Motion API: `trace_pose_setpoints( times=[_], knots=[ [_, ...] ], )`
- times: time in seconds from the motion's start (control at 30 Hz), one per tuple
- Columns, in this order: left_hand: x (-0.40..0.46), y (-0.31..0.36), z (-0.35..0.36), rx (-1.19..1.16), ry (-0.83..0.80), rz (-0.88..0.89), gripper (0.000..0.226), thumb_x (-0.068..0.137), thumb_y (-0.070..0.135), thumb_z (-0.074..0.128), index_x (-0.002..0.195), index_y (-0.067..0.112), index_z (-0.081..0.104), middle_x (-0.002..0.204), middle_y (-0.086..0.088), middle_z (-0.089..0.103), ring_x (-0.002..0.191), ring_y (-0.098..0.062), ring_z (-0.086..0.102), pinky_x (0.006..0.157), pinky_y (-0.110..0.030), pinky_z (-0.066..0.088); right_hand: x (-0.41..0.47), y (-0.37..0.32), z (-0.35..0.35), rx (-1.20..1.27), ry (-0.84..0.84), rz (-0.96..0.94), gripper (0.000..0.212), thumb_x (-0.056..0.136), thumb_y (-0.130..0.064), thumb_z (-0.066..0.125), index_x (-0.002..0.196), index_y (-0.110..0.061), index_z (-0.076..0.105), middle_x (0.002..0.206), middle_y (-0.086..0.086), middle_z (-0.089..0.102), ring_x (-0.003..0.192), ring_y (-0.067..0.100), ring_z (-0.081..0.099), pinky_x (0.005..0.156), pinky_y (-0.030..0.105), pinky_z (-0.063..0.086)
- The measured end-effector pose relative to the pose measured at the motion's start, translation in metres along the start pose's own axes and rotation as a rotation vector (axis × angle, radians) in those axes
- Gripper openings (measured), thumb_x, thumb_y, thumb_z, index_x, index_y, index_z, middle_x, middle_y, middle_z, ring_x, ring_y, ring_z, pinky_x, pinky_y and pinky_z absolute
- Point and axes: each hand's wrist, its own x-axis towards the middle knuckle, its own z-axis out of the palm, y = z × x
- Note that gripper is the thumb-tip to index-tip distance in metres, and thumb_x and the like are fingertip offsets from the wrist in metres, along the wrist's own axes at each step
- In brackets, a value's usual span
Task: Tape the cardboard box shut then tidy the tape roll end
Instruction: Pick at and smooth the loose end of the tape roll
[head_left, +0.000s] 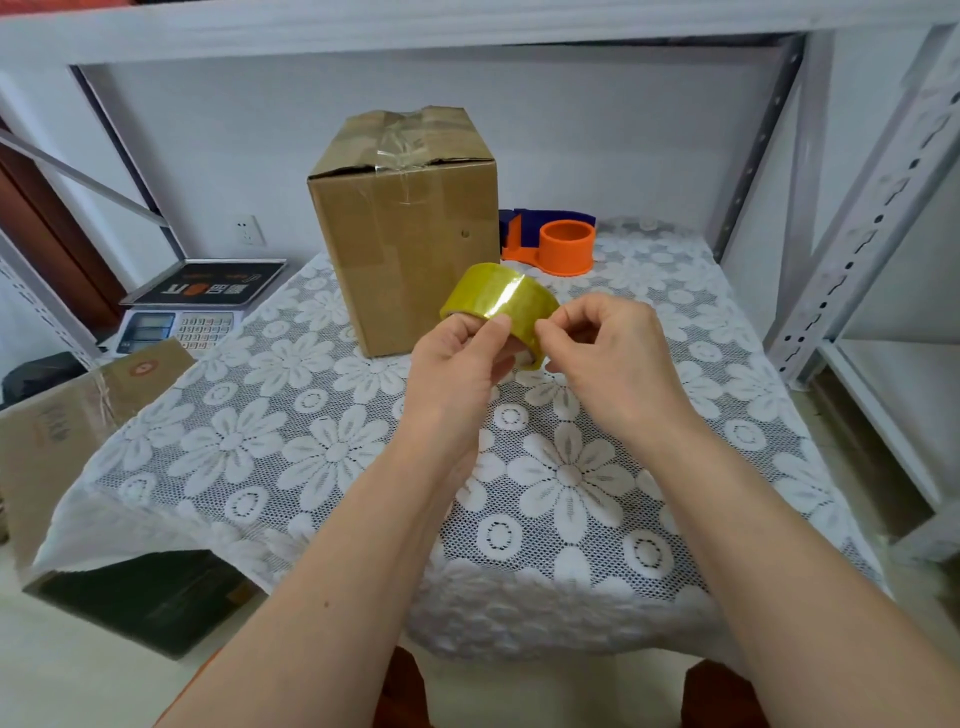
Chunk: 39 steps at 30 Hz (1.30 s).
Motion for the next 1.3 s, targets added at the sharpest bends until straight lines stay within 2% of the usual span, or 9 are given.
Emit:
trace_pose_setpoints(
  times=[0.13, 0.27, 0.47, 0.6, 0.73, 0.87, 1.03, 1.1, 1.3],
  knots=[
    [0.001, 0.000, -0.001, -0.033, 0.012, -0.016, 0.014, 0.092, 0.011, 0.058, 0.079, 0.006, 0.059, 0.089, -0.016, 0.069, 0.083, -0.021, 0.067, 0.091, -0.035, 0.054, 0.001, 0.000, -0.001, 0.054, -0.012, 0.032, 0.010, 0.084, -0.017, 0.065, 0.076, -0.012, 0.068, 0.071, 0.000, 0.070, 0.066, 0.012, 0.068, 0.066, 0.023, 0.057],
    [0.001, -0.001, -0.001, -0.094, -0.009, -0.039, 0.017, 0.092, 0.009, 0.057, 0.075, 0.006, 0.058, 0.087, -0.014, 0.069, 0.083, -0.021, 0.067, 0.091, -0.037, 0.053, 0.000, 0.000, 0.001, 0.072, 0.009, 0.025, 0.009, 0.083, -0.016, 0.066, 0.075, -0.011, 0.068, 0.067, -0.003, 0.067, 0.060, 0.007, 0.065, 0.062, 0.019, 0.055],
    [0.001, 0.000, -0.002, -0.312, -0.055, -0.134, 0.006, 0.090, 0.003, 0.056, 0.085, 0.002, 0.057, 0.090, -0.017, 0.069, 0.095, -0.028, 0.065, 0.085, -0.058, 0.053, -0.002, 0.001, 0.009, 0.098, 0.066, 0.028, 0.011, 0.081, -0.013, 0.066, 0.071, -0.013, 0.066, 0.065, -0.007, 0.063, 0.060, 0.004, 0.057, 0.065, 0.025, 0.052],
    [0.000, 0.002, 0.000, -0.479, -0.082, -0.160, 0.008, 0.091, -0.004, 0.052, 0.093, -0.004, 0.059, 0.094, -0.022, 0.067, 0.103, -0.034, 0.064, 0.076, -0.045, 0.059, -0.004, 0.002, 0.015, 0.147, 0.096, 0.022, 0.009, 0.081, -0.012, 0.067, 0.072, -0.011, 0.066, 0.065, -0.006, 0.062, 0.059, 0.002, 0.055, 0.062, 0.021, 0.050],
    [0.001, 0.002, 0.003, -0.600, -0.046, -0.144, 0.009, 0.091, -0.007, 0.050, 0.090, -0.006, 0.059, 0.093, -0.023, 0.065, 0.106, -0.037, 0.063, 0.084, -0.043, 0.057, -0.005, 0.001, 0.020, 0.194, 0.143, 0.037, 0.005, 0.082, -0.014, 0.068, 0.077, -0.013, 0.068, 0.074, -0.005, 0.066, 0.070, 0.004, 0.061, 0.070, 0.019, 0.052],
    [0.002, 0.003, 0.003, -0.584, -0.015, -0.098, 0.010, 0.092, -0.006, 0.048, 0.092, -0.007, 0.059, 0.089, -0.020, 0.067, 0.092, -0.029, 0.067, 0.084, -0.042, 0.058, -0.006, -0.003, 0.020, 0.293, 0.158, 0.036, 0.005, 0.086, -0.019, 0.063, 0.089, -0.015, 0.066, 0.086, -0.001, 0.067, 0.085, 0.016, 0.066, 0.082, 0.033, 0.056],
    [-0.001, 0.000, 0.007, -0.475, -0.017, -0.050, 0.017, 0.092, -0.005, 0.051, 0.076, -0.001, 0.057, 0.082, -0.016, 0.069, 0.102, -0.036, 0.063, 0.088, -0.046, 0.056, -0.004, -0.004, 0.017, 0.109, 0.201, -0.044, 0.022, 0.075, -0.027, 0.077, 0.088, -0.014, 0.066, 0.092, 0.003, 0.067, 0.082, 0.013, 0.063, 0.075, 0.023, 0.052],
    [-0.003, 0.000, 0.008, -0.432, -0.027, -0.028, 0.025, 0.092, -0.004, 0.051, 0.069, 0.004, 0.057, 0.081, -0.015, 0.069, 0.095, -0.029, 0.066, 0.085, -0.042, 0.058, -0.002, -0.004, 0.014, 0.065, 0.225, -0.028, 0.017, 0.073, -0.026, 0.078, 0.083, -0.016, 0.068, 0.088, 0.002, 0.068, 0.079, 0.011, 0.063, 0.074, 0.023, 0.052],
    [-0.006, 0.001, 0.008, -0.341, -0.035, -0.009, 0.019, 0.093, -0.002, 0.051, 0.078, 0.005, 0.062, 0.085, -0.012, 0.071, 0.081, -0.016, 0.070, 0.085, -0.040, 0.057, 0.001, -0.005, 0.008, 0.074, 0.177, 0.019, 0.009, 0.080, -0.019, 0.072, 0.071, -0.021, 0.070, 0.068, -0.012, 0.065, 0.067, 0.003, 0.061, 0.070, 0.022, 0.052]
  ],
)
